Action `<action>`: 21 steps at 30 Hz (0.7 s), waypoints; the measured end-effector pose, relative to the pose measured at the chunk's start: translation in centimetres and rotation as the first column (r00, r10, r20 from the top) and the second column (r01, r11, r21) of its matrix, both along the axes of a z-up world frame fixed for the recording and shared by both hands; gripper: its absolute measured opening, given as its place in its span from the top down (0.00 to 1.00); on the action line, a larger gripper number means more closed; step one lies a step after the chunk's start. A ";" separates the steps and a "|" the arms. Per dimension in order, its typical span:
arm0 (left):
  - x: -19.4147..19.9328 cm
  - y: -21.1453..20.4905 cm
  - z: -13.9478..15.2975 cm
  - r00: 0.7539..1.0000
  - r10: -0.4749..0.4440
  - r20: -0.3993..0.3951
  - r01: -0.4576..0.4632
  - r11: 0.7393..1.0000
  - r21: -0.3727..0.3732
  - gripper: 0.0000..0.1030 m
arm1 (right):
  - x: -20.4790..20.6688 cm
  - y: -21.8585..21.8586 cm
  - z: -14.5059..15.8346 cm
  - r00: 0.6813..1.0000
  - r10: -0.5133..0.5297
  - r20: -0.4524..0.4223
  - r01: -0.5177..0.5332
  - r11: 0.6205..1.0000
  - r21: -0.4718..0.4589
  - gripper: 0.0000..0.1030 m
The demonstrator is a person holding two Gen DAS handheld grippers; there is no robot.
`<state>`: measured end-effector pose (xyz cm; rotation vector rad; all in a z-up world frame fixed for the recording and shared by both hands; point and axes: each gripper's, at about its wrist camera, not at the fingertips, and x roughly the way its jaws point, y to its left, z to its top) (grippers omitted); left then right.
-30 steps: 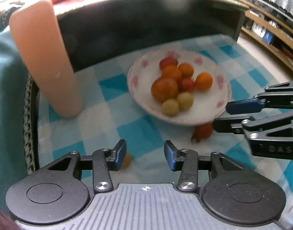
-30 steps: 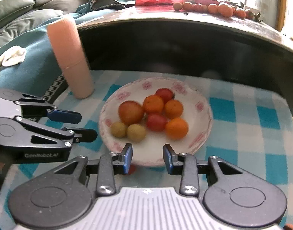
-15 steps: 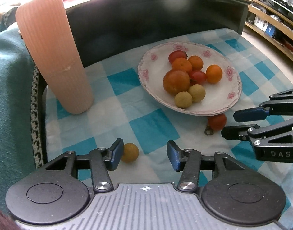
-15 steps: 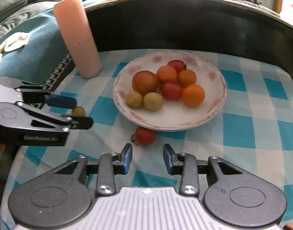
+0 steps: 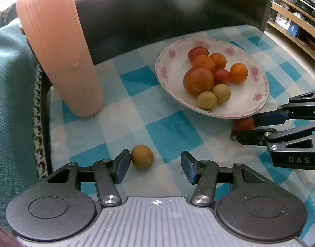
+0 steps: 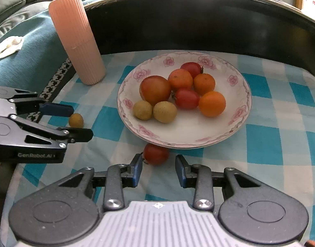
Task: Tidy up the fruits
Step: 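Move the right tool to a red cherry tomato while the left tool approaches a brownish fruit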
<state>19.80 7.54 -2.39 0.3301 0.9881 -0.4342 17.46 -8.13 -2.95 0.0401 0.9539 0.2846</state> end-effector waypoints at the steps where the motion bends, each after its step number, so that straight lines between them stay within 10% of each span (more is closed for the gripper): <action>1: 0.1 0.0 -0.2 1.000 0.000 -0.004 0.000 1.000 0.000 0.41 | 0.1 0.0 0.0 1.000 0.000 -0.001 0.000 1.000 0.000 0.51; 21: 0.8 -0.1 -0.6 0.998 0.063 -0.010 -0.063 0.998 -0.021 0.59 | 0.1 0.2 -0.1 1.000 -0.008 0.014 0.008 1.000 -0.001 0.51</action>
